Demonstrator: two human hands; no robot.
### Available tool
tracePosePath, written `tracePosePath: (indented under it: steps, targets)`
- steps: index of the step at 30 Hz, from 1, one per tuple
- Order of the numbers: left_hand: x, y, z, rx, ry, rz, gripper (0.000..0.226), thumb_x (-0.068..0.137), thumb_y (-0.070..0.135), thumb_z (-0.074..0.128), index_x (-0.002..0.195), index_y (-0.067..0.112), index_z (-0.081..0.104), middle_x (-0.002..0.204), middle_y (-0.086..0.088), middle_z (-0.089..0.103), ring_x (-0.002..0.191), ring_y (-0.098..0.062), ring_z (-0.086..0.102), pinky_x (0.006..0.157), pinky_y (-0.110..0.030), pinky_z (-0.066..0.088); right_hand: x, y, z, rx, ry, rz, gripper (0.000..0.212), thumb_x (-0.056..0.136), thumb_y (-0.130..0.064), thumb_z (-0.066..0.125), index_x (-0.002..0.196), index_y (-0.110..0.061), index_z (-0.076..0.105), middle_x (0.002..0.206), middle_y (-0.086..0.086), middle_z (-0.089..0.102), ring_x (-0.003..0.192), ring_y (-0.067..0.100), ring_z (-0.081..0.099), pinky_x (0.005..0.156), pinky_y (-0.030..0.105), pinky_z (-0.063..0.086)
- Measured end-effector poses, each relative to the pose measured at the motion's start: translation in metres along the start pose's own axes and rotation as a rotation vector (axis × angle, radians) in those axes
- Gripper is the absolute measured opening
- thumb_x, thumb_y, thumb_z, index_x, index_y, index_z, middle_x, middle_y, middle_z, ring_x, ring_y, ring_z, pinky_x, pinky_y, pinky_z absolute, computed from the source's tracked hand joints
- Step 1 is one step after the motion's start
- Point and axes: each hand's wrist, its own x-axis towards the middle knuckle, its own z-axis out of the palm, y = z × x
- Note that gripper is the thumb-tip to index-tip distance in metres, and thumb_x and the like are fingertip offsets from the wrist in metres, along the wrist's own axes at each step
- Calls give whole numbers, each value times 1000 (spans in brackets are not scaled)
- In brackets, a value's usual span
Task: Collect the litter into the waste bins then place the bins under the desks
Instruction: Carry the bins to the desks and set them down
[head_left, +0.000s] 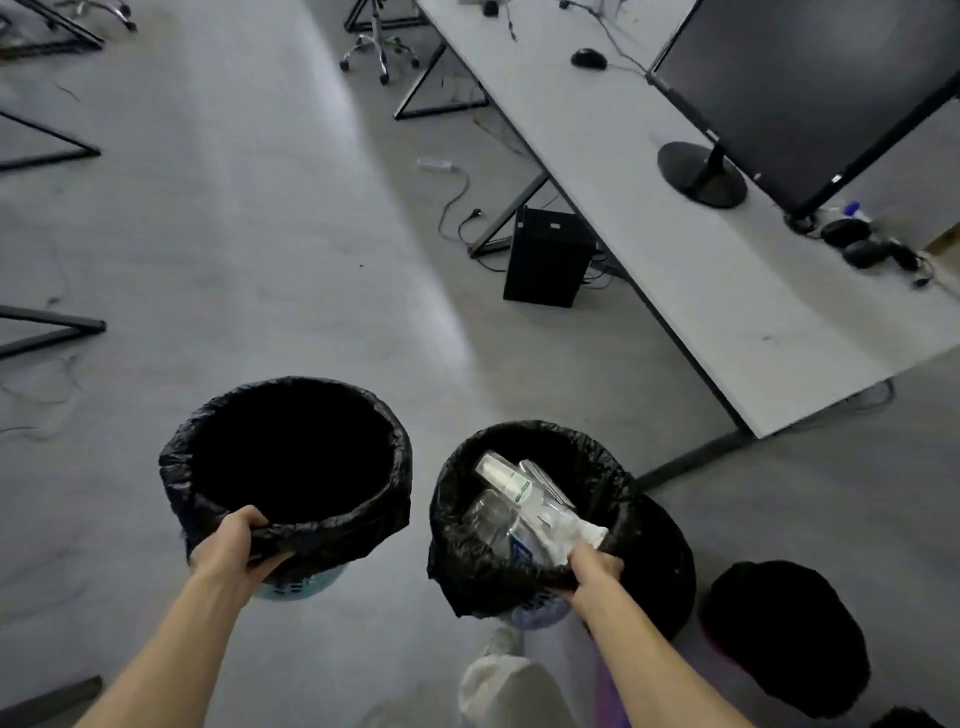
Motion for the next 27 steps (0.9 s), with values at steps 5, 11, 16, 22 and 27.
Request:
tracePosePath:
  steps: [5,11,16,22,27]
  targets:
    - [41,18,70,-27,56,-9,24,86,1,58,108,4,52,115,-22,54,105,-39,59,86,-50,54,38,-65,50,92,52,50,54,79,-15,66,127,-2,45,121,21,59,100,41,65,50,56,56]
    - [164,18,188,104,115,-22,53,83,2,57,135,-7,45,120,-24,55,107,-40,61,86,-51,55,135,-120,135,151,151,95,39,89,5,46,129,8,47,123,20,53,83,36,55,53,48,49]
    - [257,-27,272,248,122,1,36,82,6,59,117,-2,53,120,-21,58,97,-36,63,73,-40,56,249,-107,182,110,226,192,47,90,3,46,136,4,43,135,23,48,108,45,55,60,56,57]
    - [329,-99,348,408,73,-2,27,80,8,60,107,4,55,108,-14,58,94,-33,63,61,-36,54,370,-49,189,126,296,357,64,87,-4,60,145,1,31,145,25,42,126,45,48,96,53,53]
    - [332,-134,375,481,21,-49,33,78,7,60,111,3,56,108,-13,57,102,-37,64,60,-36,56,398,-10,137,168,556,386,62,92,-4,52,148,-3,23,147,29,34,127,50,45,89,63,53]
